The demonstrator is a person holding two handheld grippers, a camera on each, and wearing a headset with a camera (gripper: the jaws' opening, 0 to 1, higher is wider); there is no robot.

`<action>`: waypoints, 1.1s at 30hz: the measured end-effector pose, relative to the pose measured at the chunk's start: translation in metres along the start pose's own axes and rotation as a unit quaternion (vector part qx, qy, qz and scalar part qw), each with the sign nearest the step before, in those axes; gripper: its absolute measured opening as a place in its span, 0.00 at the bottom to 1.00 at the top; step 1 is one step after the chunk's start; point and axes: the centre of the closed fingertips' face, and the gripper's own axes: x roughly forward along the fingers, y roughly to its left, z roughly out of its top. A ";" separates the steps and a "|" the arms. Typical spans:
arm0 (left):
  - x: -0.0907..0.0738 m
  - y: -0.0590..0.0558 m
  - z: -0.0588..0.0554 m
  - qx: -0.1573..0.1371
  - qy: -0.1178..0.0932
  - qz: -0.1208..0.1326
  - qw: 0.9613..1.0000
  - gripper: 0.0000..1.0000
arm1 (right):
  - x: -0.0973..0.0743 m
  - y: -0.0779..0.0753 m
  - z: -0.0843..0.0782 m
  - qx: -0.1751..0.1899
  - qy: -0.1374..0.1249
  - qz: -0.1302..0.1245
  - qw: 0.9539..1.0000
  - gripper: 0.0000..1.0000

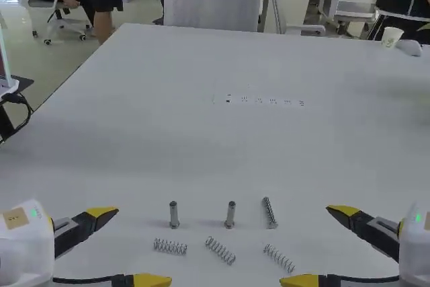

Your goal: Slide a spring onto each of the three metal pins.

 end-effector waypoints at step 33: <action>-0.001 0.001 -0.001 -0.006 -0.003 0.009 1.000 0.82 | 0.006 0.000 0.004 0.001 0.000 0.008 1.000 0.87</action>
